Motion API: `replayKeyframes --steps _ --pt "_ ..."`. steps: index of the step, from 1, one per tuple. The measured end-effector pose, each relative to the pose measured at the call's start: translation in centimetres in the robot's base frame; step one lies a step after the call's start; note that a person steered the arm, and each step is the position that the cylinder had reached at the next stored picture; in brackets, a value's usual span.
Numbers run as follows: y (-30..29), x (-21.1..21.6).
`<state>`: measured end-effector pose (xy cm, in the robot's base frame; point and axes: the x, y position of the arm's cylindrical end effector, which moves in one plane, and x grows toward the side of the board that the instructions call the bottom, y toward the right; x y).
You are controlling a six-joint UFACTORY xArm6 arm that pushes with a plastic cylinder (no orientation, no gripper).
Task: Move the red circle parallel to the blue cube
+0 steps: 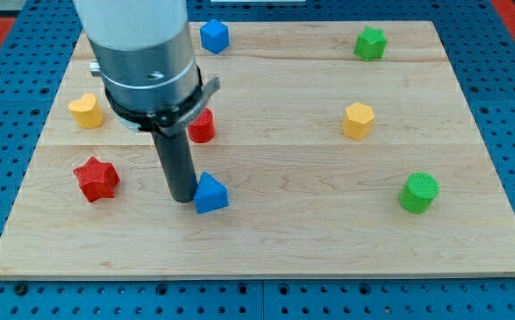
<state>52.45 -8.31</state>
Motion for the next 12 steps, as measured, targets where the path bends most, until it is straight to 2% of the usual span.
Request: replayKeyframes --steps 2,4,6,7,8,10,11,12 --pt "-0.8 -1.1" --pt "-0.9 -7.5" --pt "4.2 -11.0" --pt "1.3 -13.3" --pt "-4.0 -13.3" --pt "-12.0 -19.5" --pt "-13.3 -21.8" --pt "-11.1 -18.6"
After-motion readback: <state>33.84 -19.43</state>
